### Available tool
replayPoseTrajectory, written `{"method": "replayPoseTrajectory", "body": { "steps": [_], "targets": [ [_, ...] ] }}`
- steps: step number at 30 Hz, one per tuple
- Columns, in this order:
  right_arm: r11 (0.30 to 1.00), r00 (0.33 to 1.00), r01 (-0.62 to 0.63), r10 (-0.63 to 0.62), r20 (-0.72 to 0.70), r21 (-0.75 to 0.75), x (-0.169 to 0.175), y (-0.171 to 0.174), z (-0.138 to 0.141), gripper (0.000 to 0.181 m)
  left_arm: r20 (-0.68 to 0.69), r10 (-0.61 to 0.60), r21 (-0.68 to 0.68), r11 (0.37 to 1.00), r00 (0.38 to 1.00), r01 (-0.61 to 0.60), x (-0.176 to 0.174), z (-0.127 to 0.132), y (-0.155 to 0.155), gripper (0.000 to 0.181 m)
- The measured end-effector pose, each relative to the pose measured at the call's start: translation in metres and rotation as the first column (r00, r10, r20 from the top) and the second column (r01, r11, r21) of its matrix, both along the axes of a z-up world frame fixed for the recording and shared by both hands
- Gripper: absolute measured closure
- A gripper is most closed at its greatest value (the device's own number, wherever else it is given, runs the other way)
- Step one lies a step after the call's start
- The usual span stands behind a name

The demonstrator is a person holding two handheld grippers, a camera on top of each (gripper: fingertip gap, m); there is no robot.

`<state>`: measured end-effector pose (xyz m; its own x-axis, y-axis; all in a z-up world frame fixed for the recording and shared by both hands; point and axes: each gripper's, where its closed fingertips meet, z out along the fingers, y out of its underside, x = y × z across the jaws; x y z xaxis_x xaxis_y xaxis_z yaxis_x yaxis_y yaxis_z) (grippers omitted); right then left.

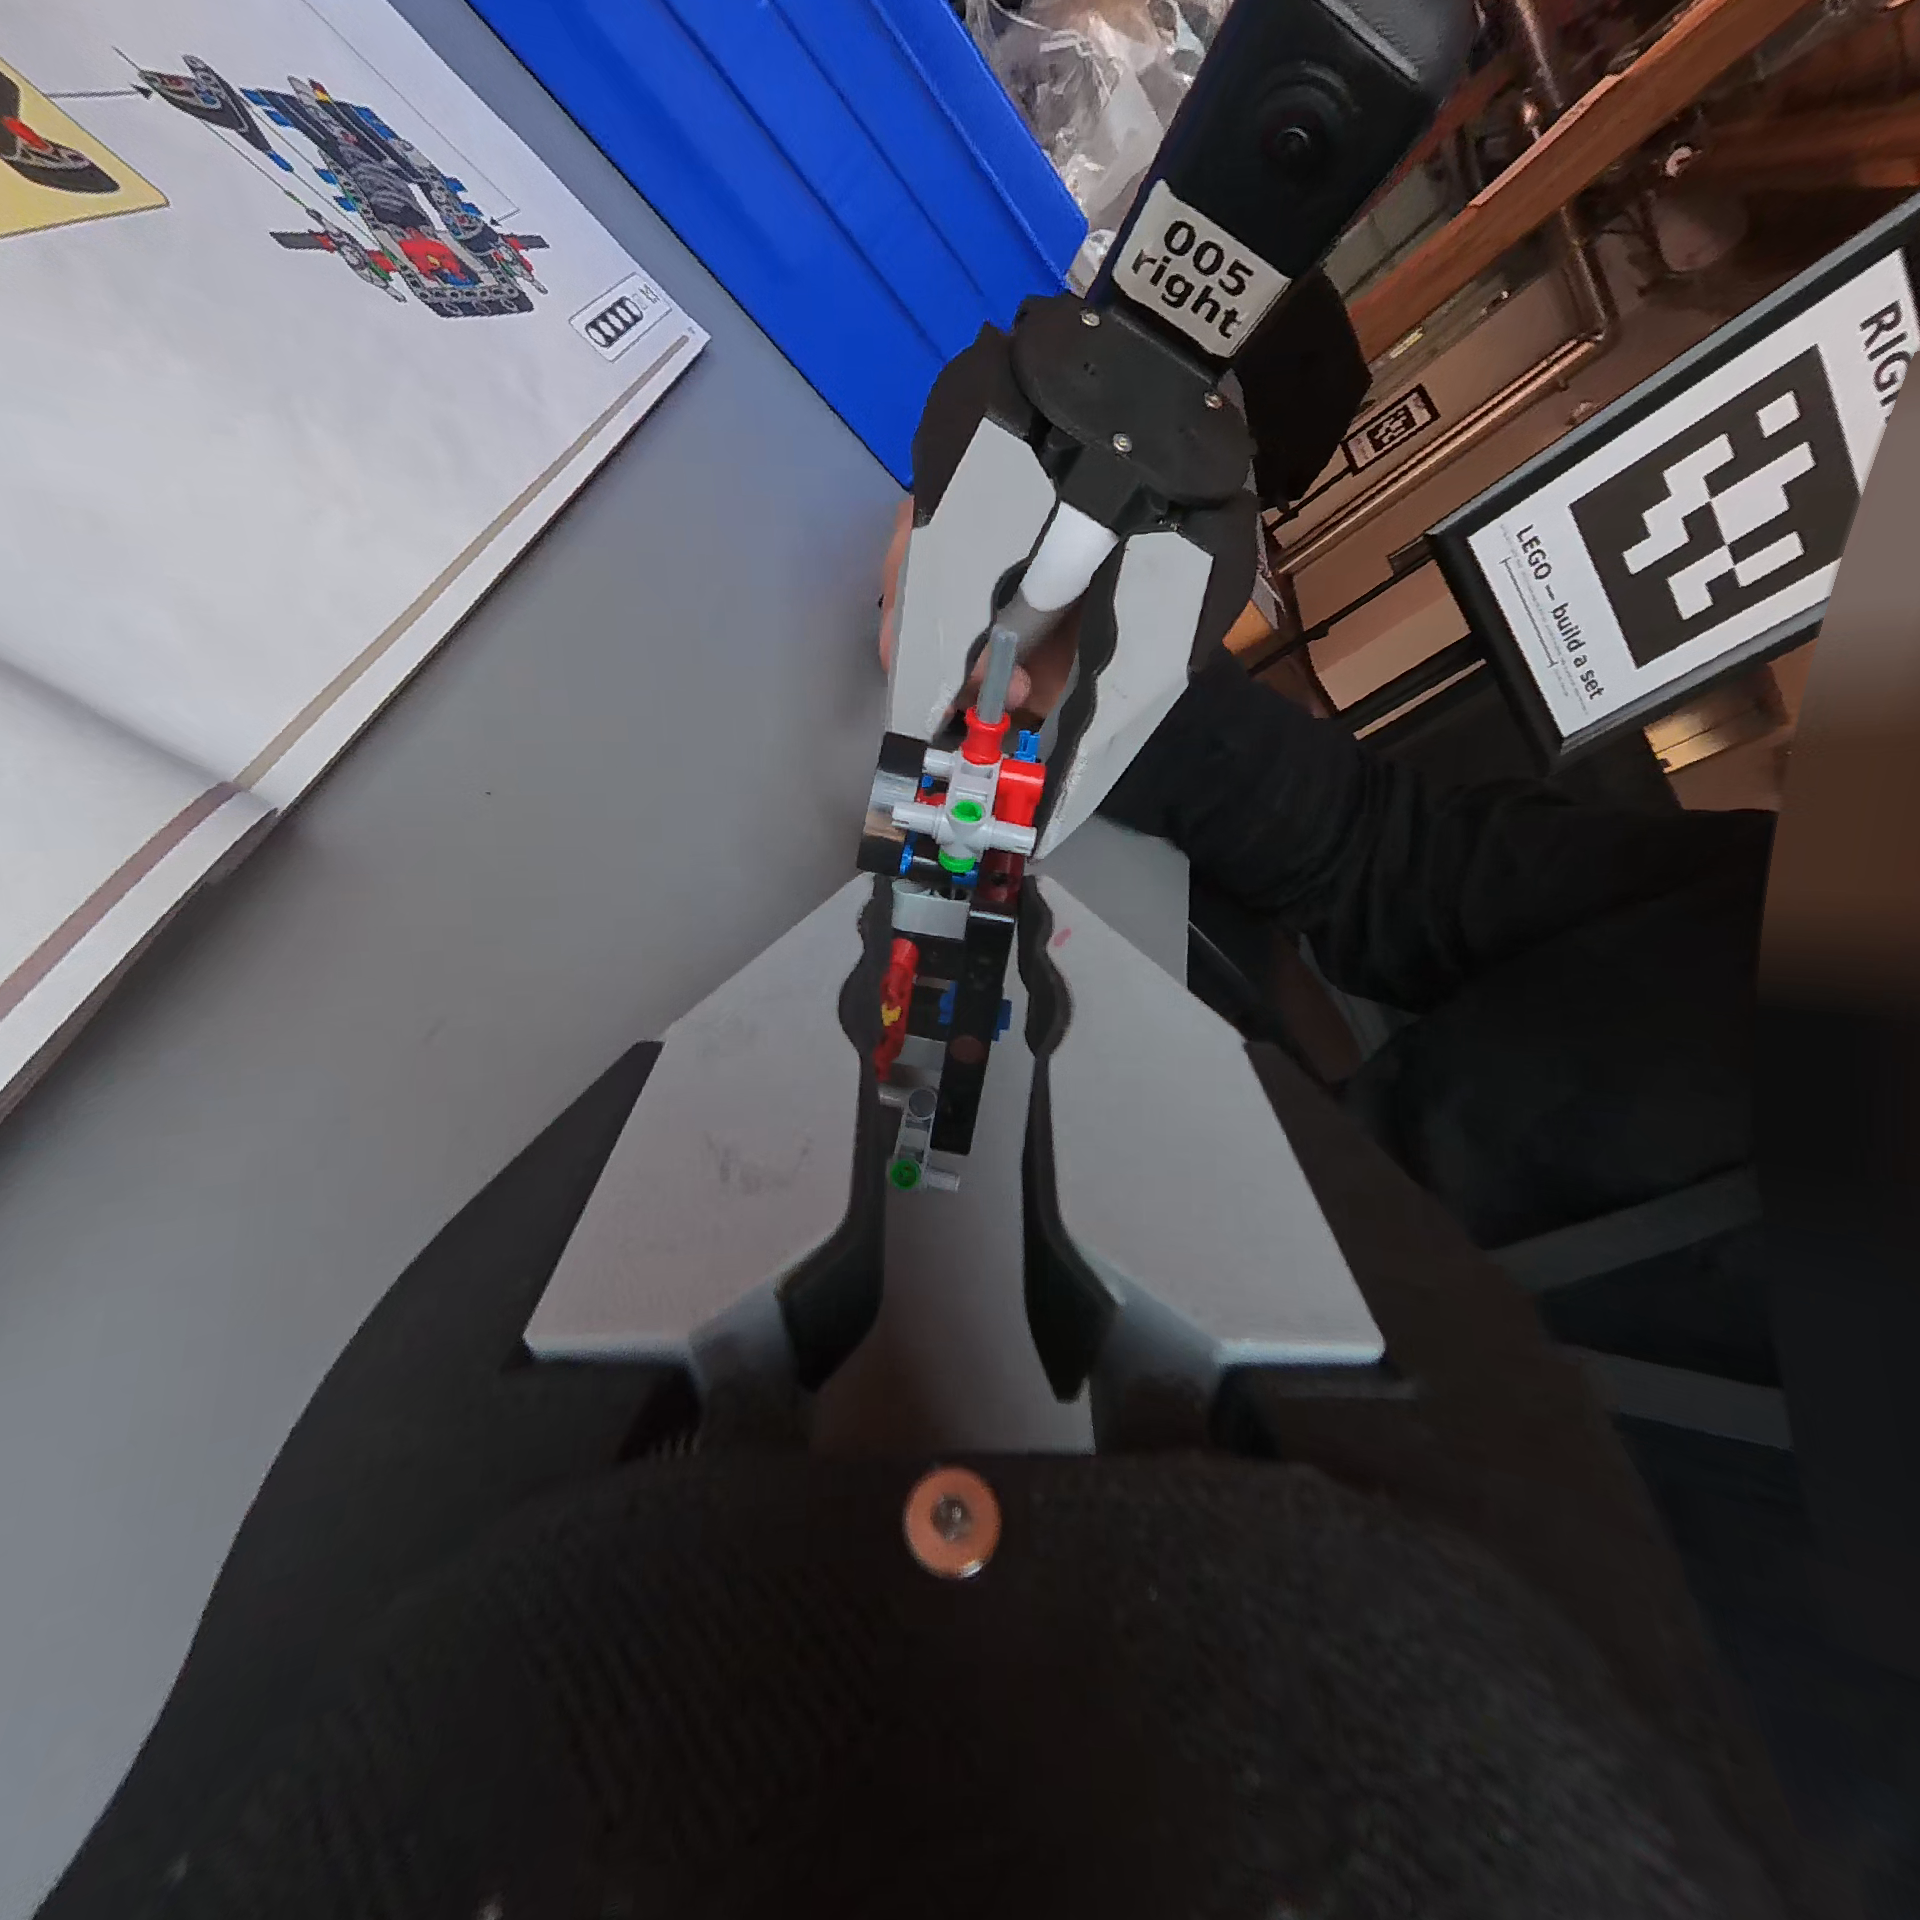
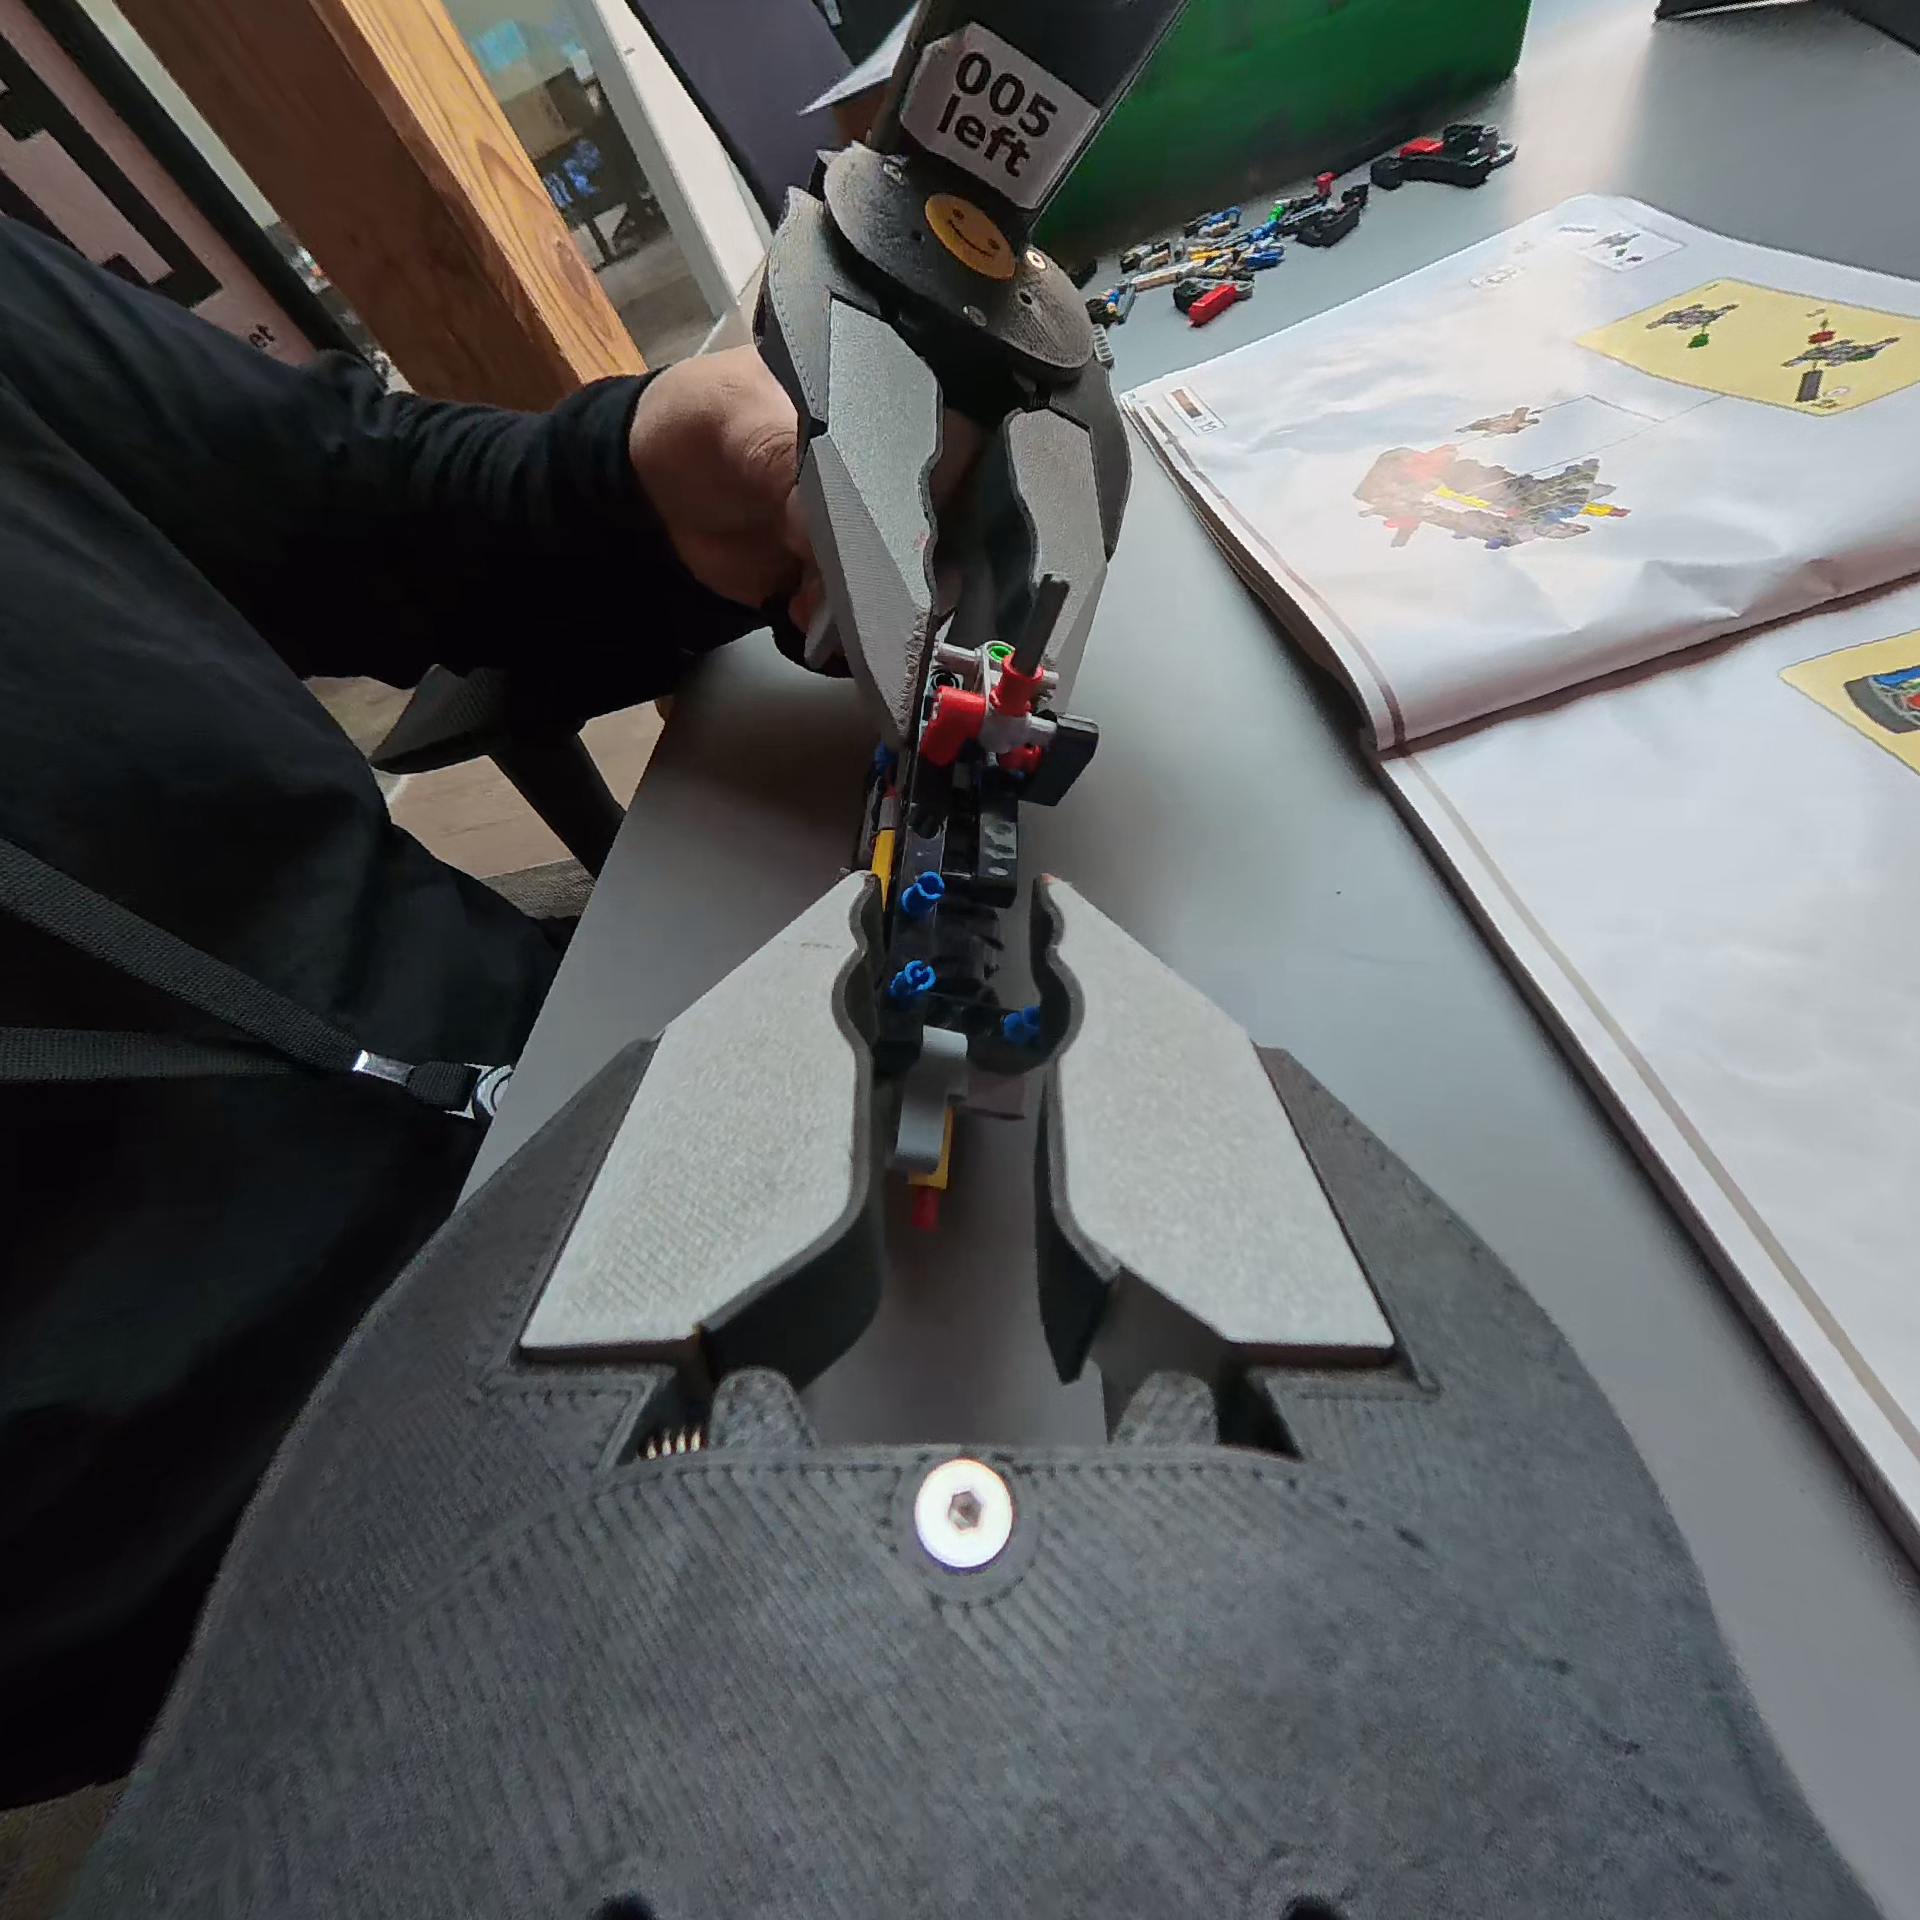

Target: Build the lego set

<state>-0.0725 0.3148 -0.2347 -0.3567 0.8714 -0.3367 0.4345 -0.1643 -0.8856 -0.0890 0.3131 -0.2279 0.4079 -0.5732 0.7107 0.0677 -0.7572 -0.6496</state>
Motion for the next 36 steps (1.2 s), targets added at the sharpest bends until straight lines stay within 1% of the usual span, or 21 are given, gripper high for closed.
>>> {"method": "replayPoseTrajectory", "body": {
  "steps": [2, 9, 12, 15, 18, 21, 25, 30, 33, 36],
  "targets": [
    [1.000, 1.000, -0.012, 0.012, -0.003, -0.002, 0.000, -0.002, 0.001, 0.160, -0.004, 0.001, 0.007, 1.000, 1.000, -0.001, 0.000, 0.000, 0.000, 0.160],
    [0.999, 1.000, -0.022, 0.023, -0.018, 0.035, 0.000, -0.006, 0.001, 0.160, -0.005, -0.009, 0.042, 0.999, 1.000, 0.010, 0.000, 0.001, -0.004, 0.160],
    [0.999, 1.000, -0.024, 0.024, -0.013, 0.029, 0.000, -0.007, 0.001, 0.155, -0.008, -0.018, 0.074, 0.997, 1.000, 0.018, 0.001, 0.003, -0.006, 0.160],
    [0.997, 0.999, -0.037, 0.040, -0.035, 0.069, 0.001, -0.013, 0.002, 0.159, -0.030, -0.030, 0.120, 0.992, 0.999, 0.033, 0.001, 0.004, -0.010, 0.160],
    [0.987, 0.998, -0.038, 0.046, -0.050, 0.155, 0.000, -0.017, 0.002, 0.159, -0.053, -0.044, 0.175, 0.983, 0.998, 0.053, 0.001, 0.006, -0.014, 0.160],
    [0.972, 0.995, -0.024, 0.045, -0.084, 0.234, 0.000, -0.022, 0.006, 0.159, -0.065, -0.071, 0.243, 0.966, 0.995, 0.085, 0.001, 0.008, -0.020, 0.160],
    [0.957, 0.992, -0.003, 0.040, -0.121, 0.290, -0.003, -0.027, 0.011, 0.159, -0.068, -0.101, 0.293, 0.949, 0.993, 0.117, -0.001, 0.009, -0.027, 0.160],
    [0.956, 0.993, 0.009, 0.026, -0.116, 0.292, -0.002, -0.031, 0.011, 0.160, -0.084, -0.132, 0.322, 0.934, 0.988, 0.152, 0.000, 0.009, -0.031, 0.160],
    [0.959, 0.995, 0.006, 0.023, -0.098, 0.283, 0.000, -0.033, 0.011, 0.161, -0.062, -0.151, 0.313, 0.936, 0.987, 0.163, 0.002, 0.008, -0.034, 0.160],
    [0.945, 0.995, 0.034, -0.002, -0.096, 0.325, 0.000, -0.034, 0.014, 0.162, -0.084, -0.150, 0.340, 0.925, 0.985, 0.170, 0.002, 0.008, -0.036, 0.161]
  ]
}}
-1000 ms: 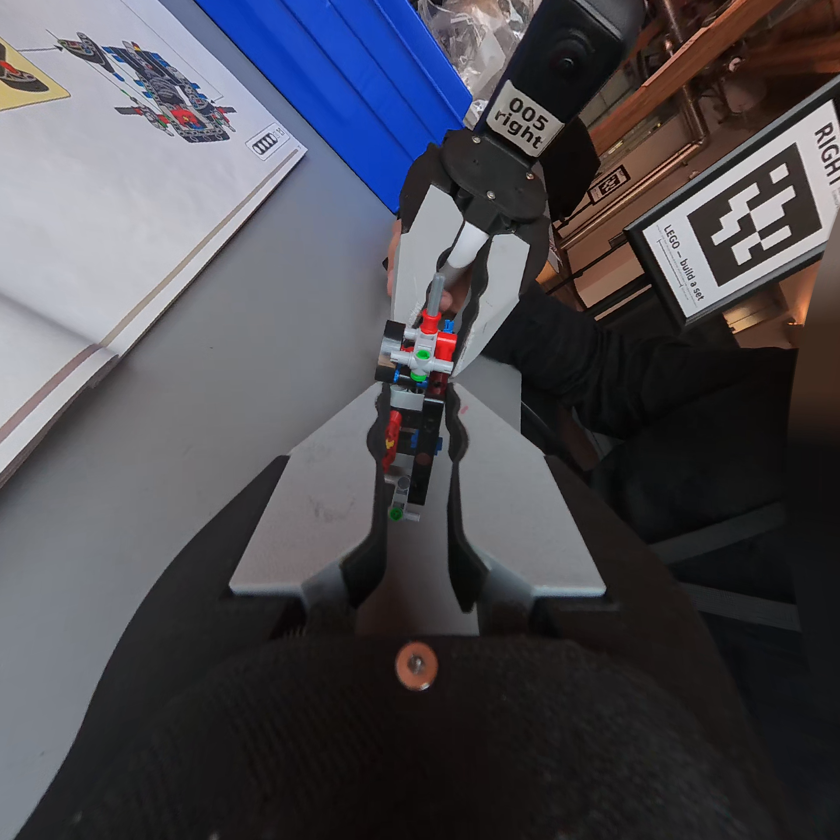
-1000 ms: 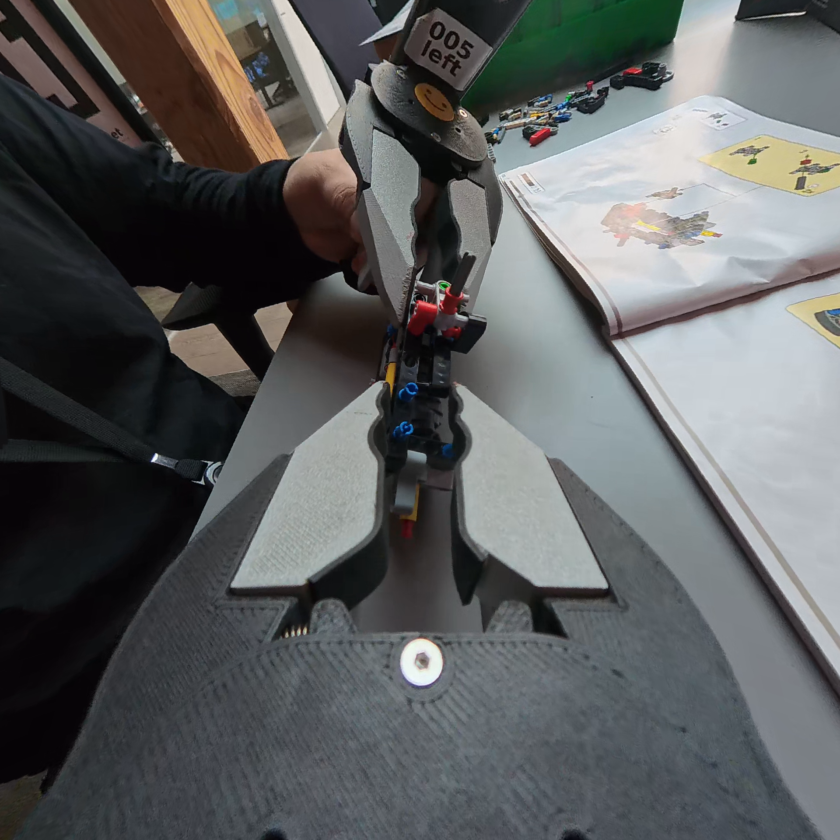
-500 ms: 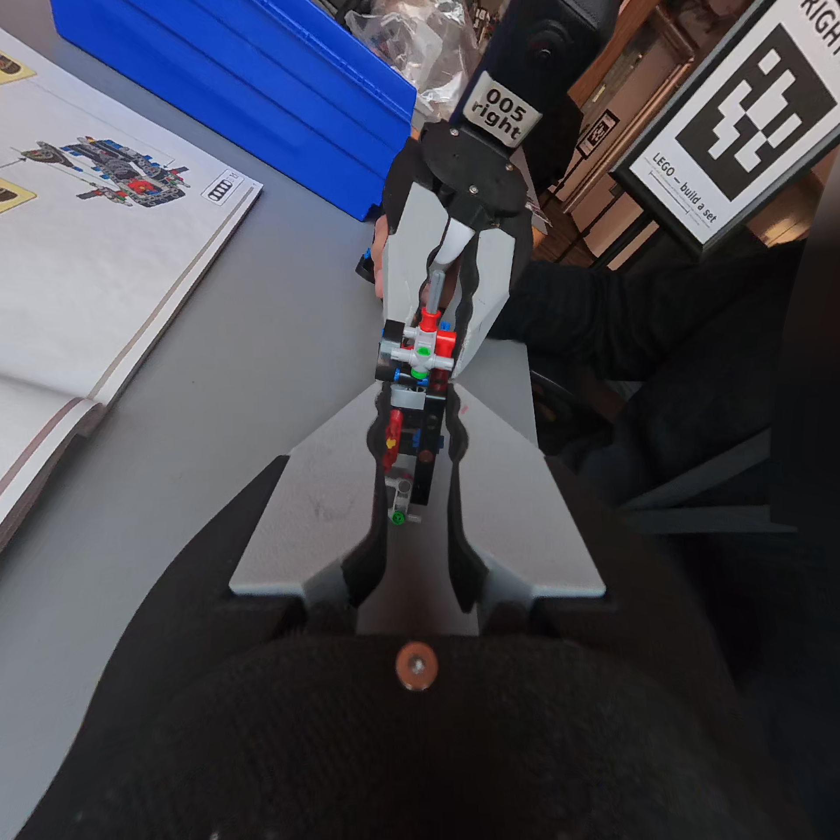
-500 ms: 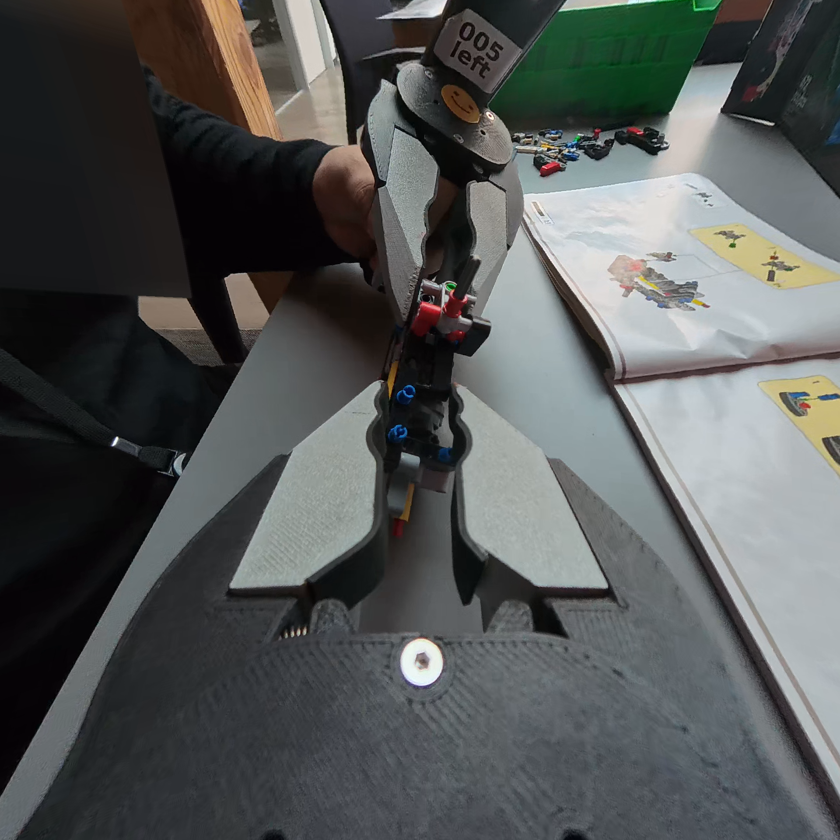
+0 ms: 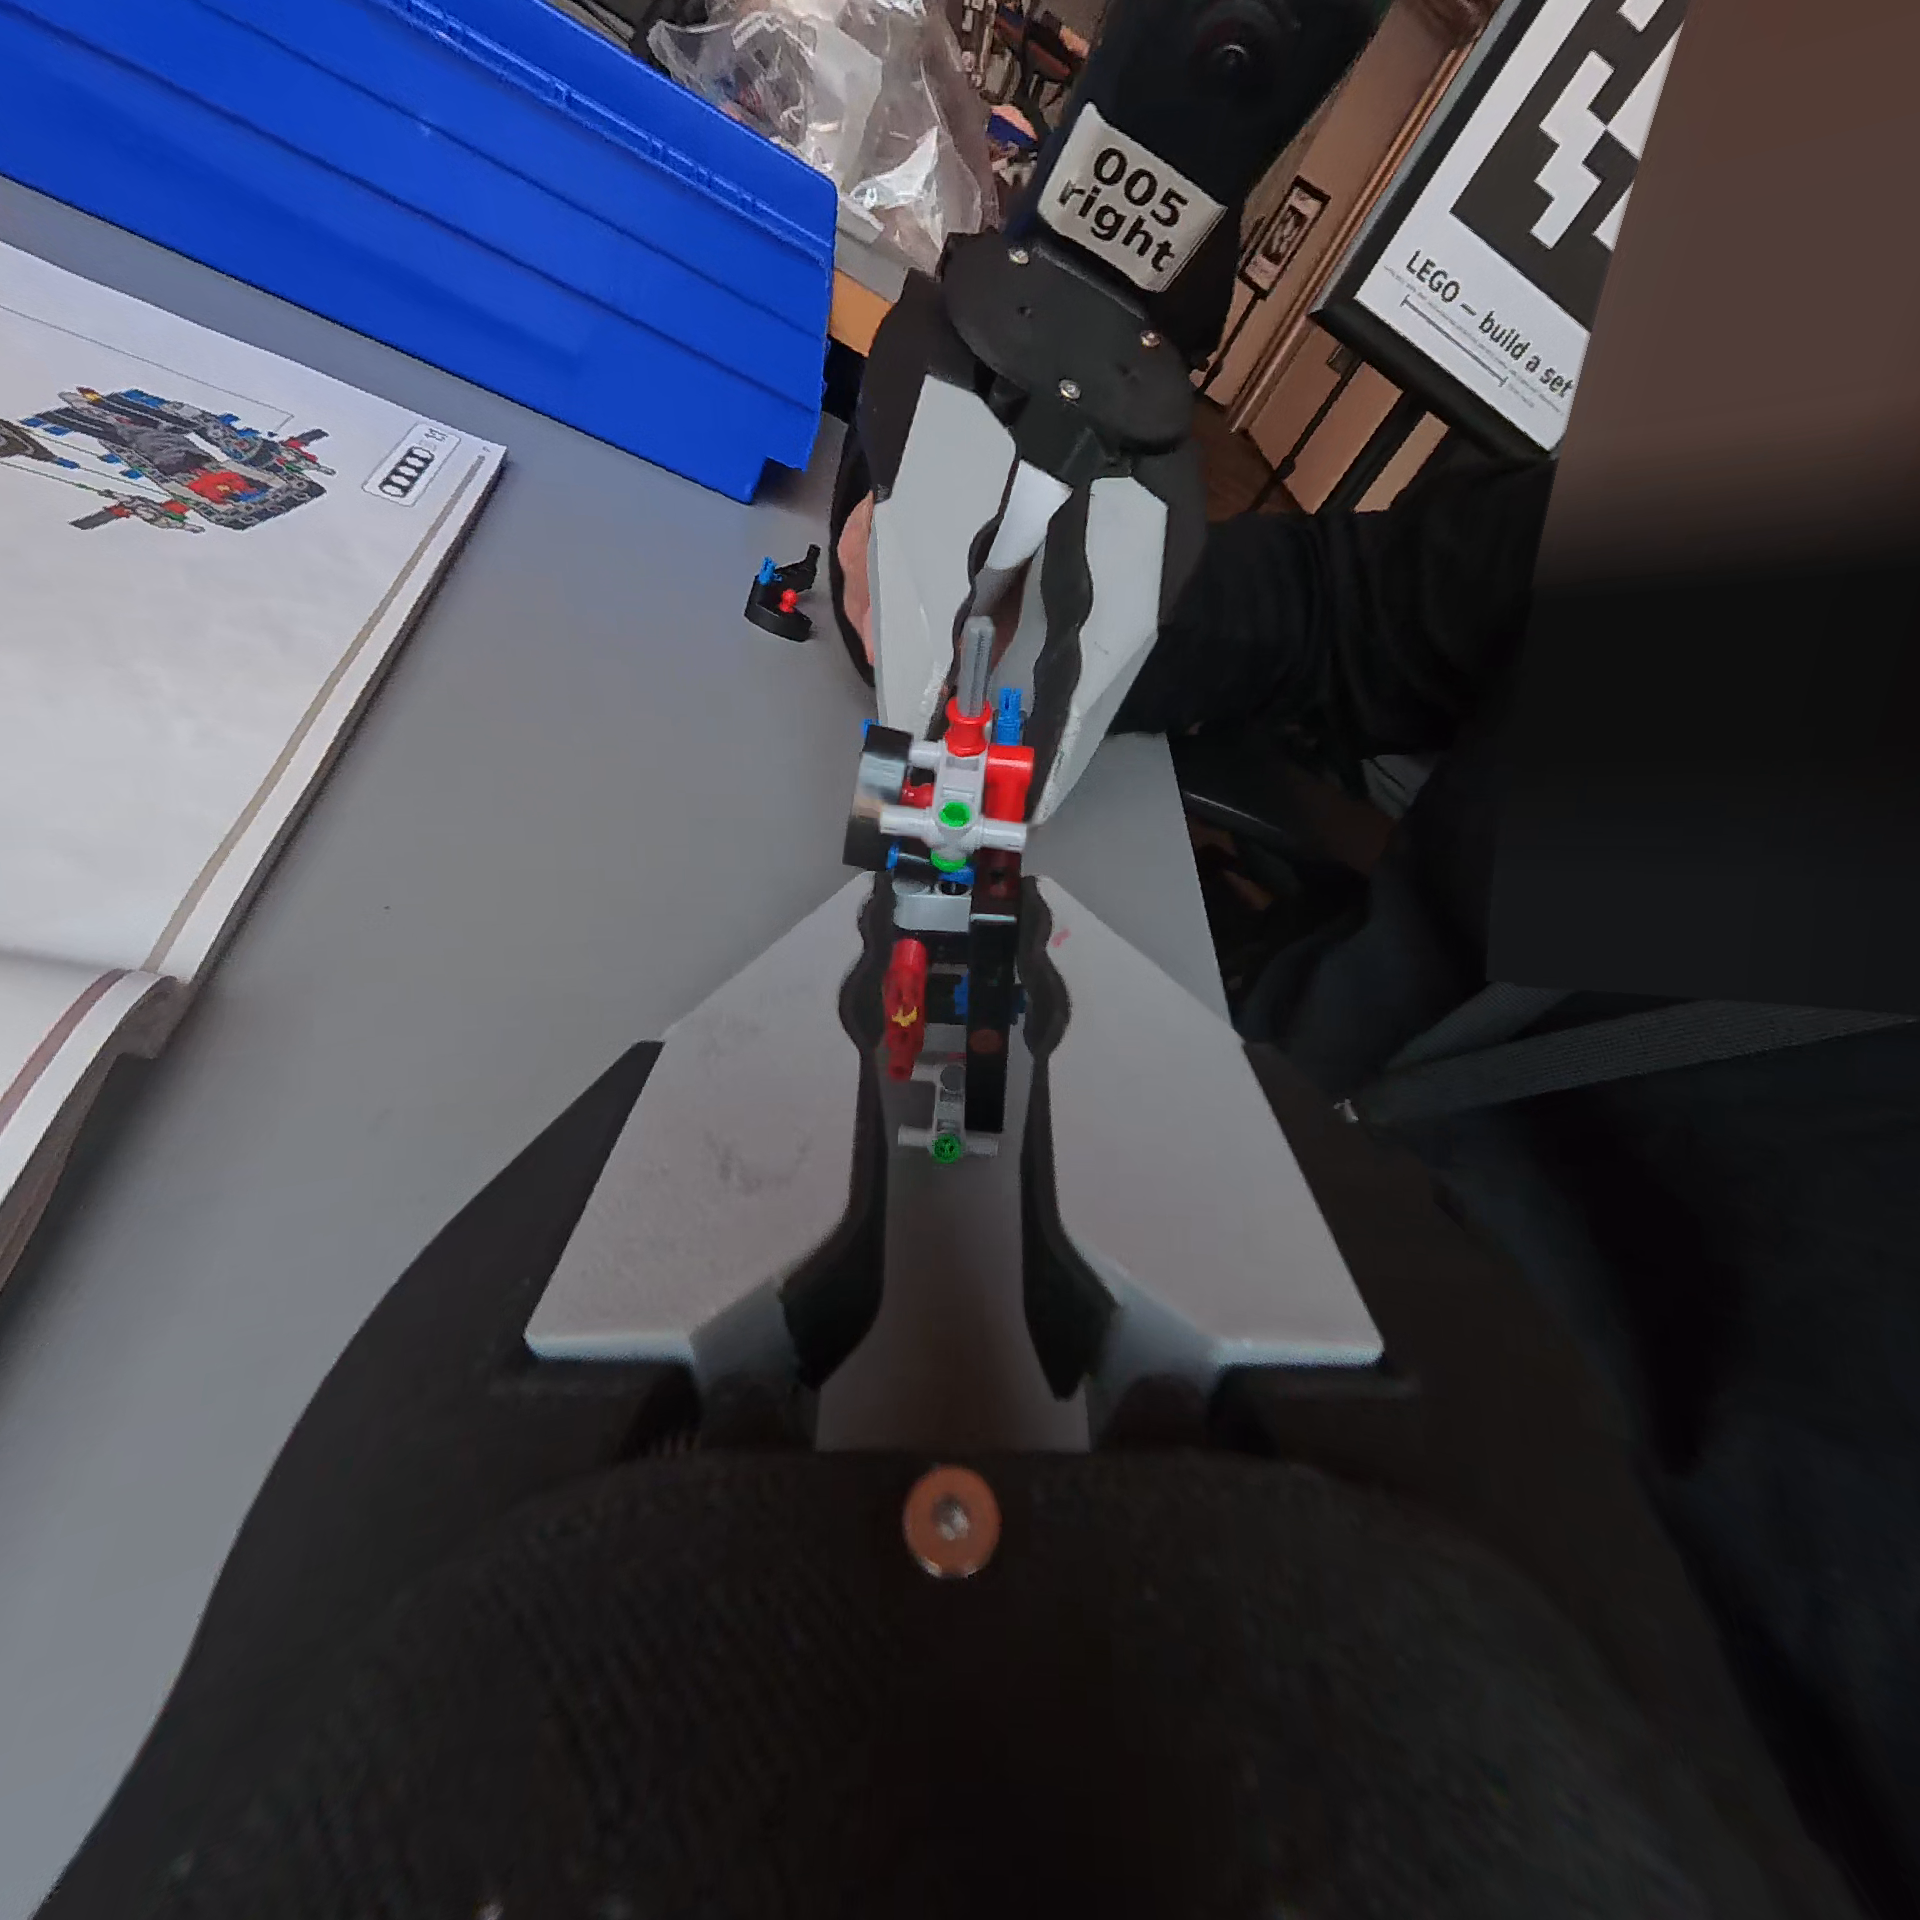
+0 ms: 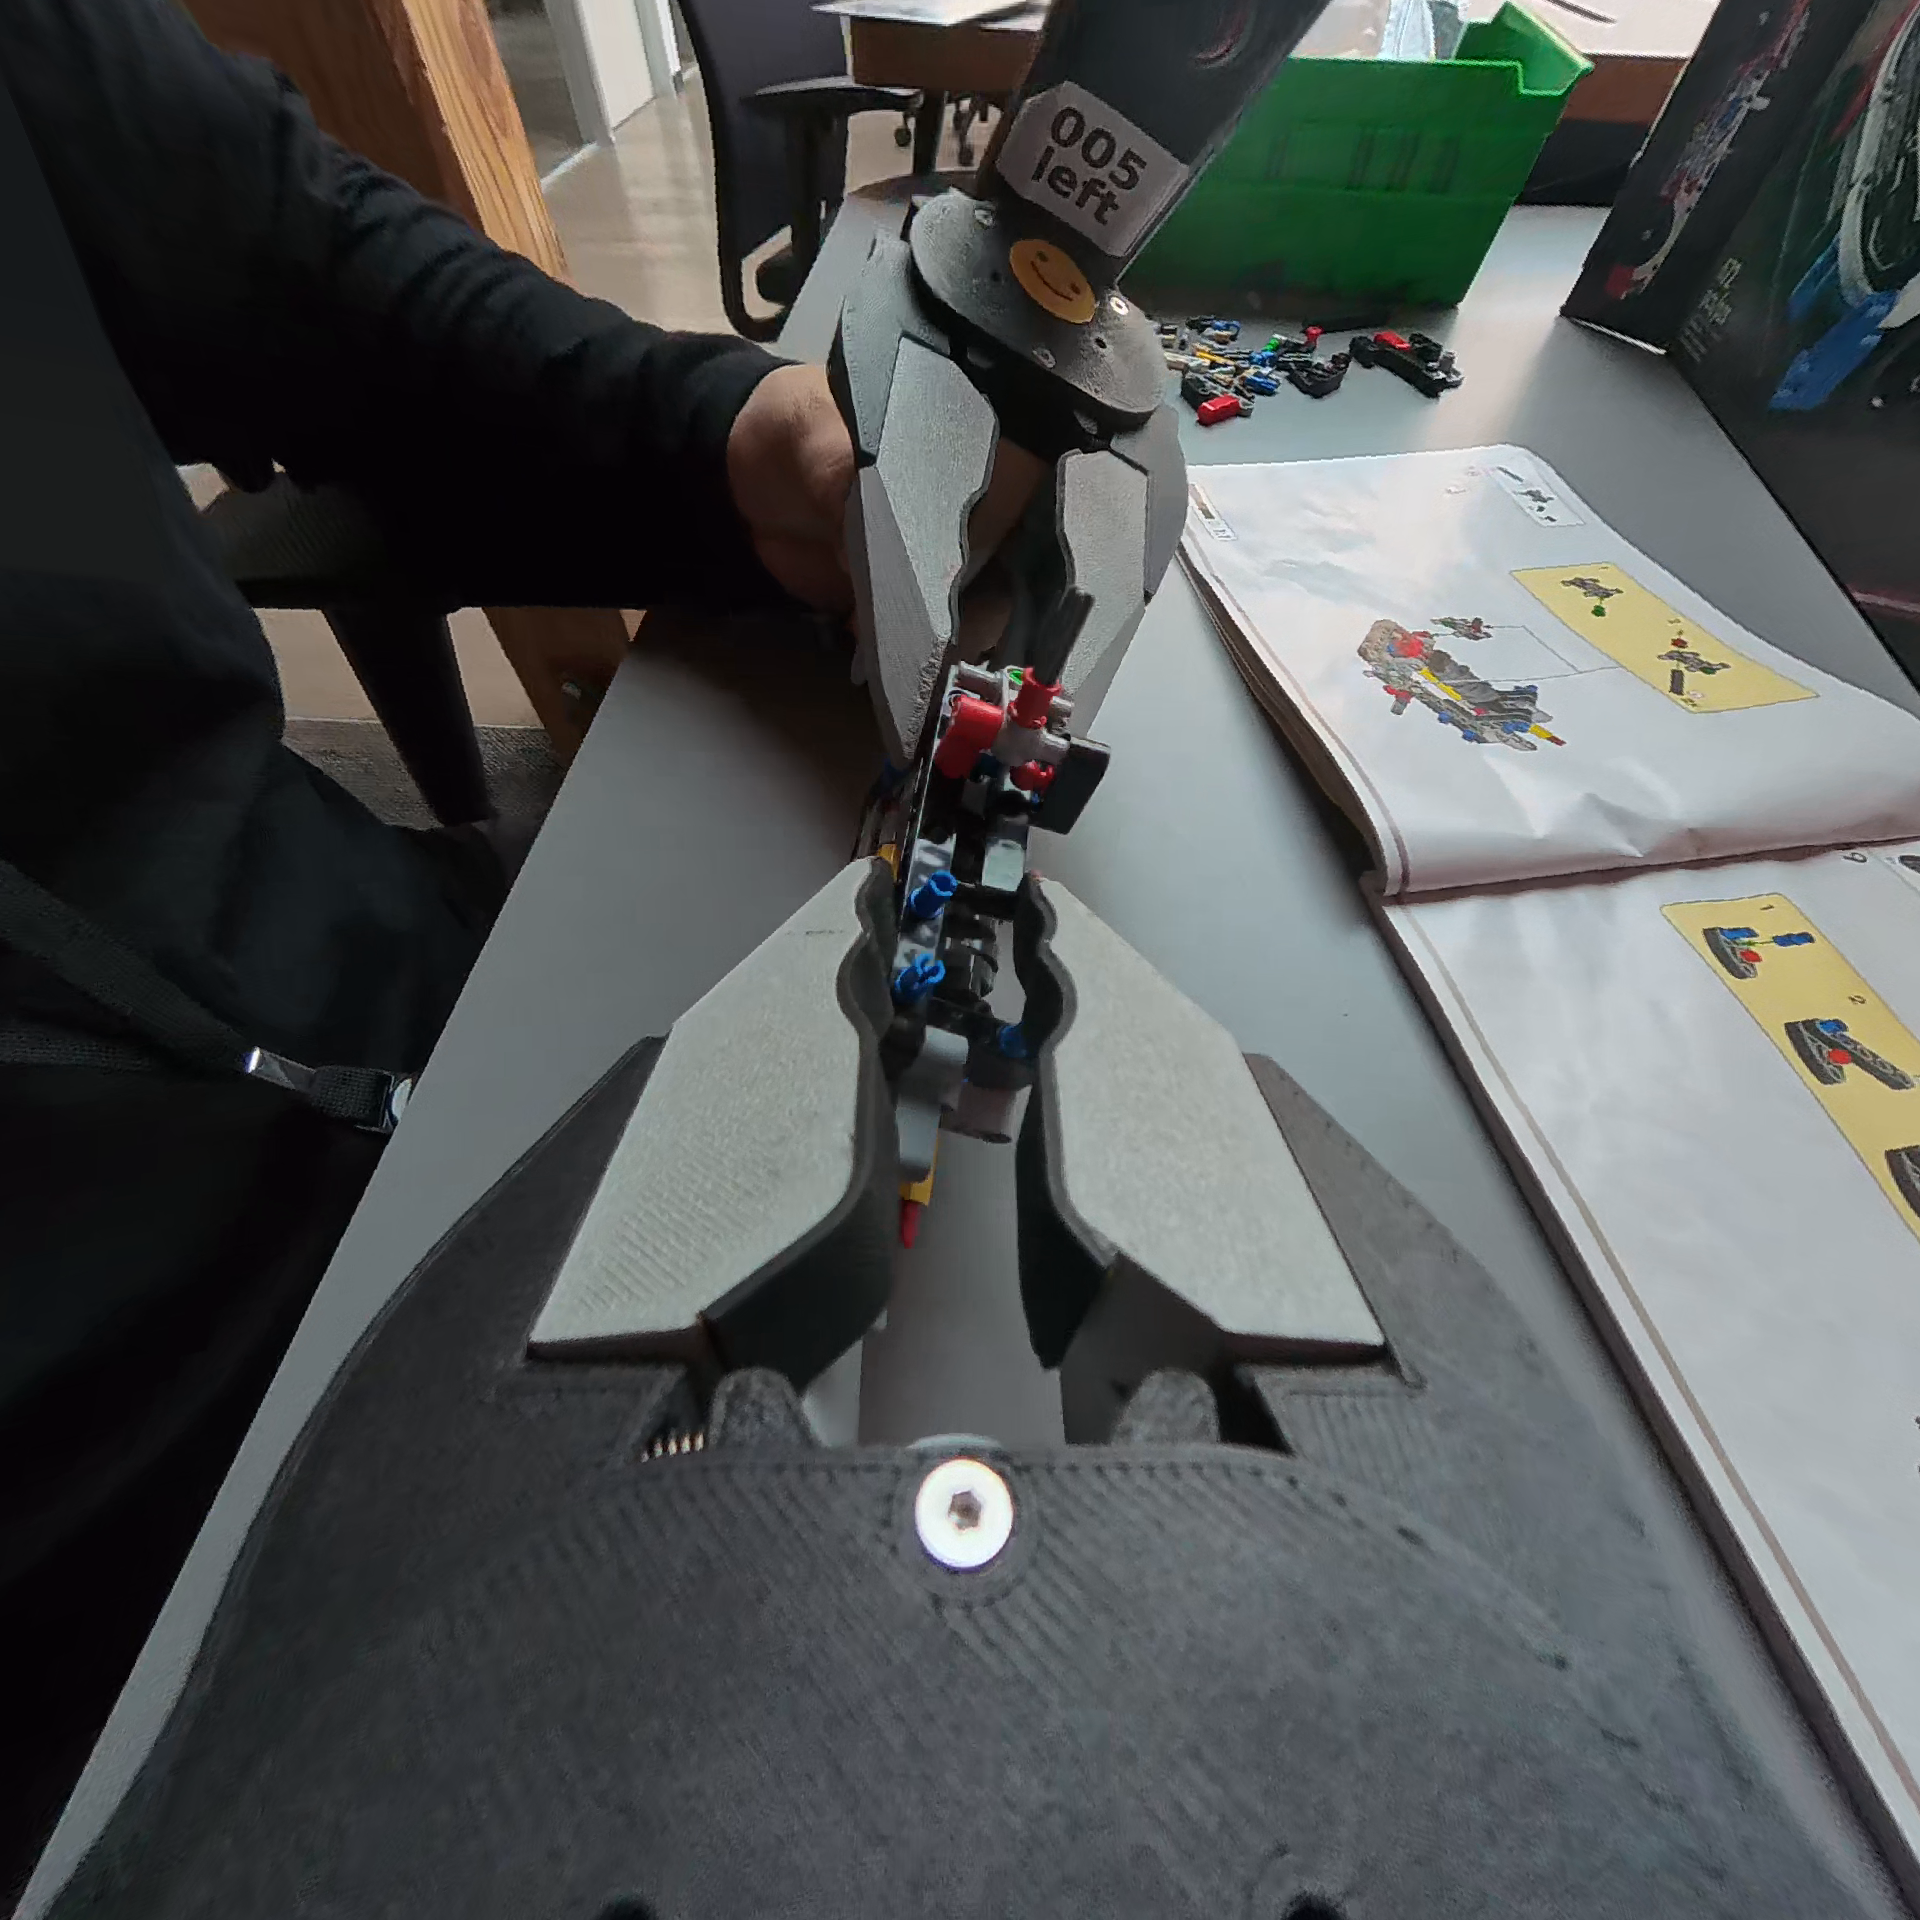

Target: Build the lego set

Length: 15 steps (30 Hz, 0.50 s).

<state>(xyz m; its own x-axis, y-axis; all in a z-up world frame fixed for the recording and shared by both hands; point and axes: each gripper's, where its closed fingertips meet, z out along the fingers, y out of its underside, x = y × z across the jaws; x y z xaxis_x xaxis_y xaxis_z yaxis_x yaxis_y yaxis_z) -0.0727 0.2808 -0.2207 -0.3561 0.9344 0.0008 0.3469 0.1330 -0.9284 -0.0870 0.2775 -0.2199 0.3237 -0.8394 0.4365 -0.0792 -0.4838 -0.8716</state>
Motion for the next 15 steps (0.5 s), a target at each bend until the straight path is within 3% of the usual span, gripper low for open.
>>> {"method": "replayPoseTrajectory", "body": {
  "steps": [7, 12, 15],
  "targets": [
    [0.997, 1.000, -0.001, 0.001, -0.005, 0.071, 0.005, -0.003, 0.004, 0.162, -0.048, -0.022, 0.078, 0.997, 0.999, 0.026, 0.005, 0.000, -0.005, 0.161],
    [0.984, 0.998, 0.019, -0.007, -0.069, 0.178, 0.003, 0.002, 0.005, 0.162, -0.189, 0.080, 0.353, 0.936, 0.979, -0.008, 0.004, 0.004, 0.001, 0.161],
    [0.971, 0.999, 0.000, 0.010, -0.042, 0.238, 0.007, 0.000, -0.004, 0.162, -0.265, 0.111, 0.446, 0.895, 0.958, 0.020, 0.007, 0.002, -0.001, 0.161]
  ]
}}
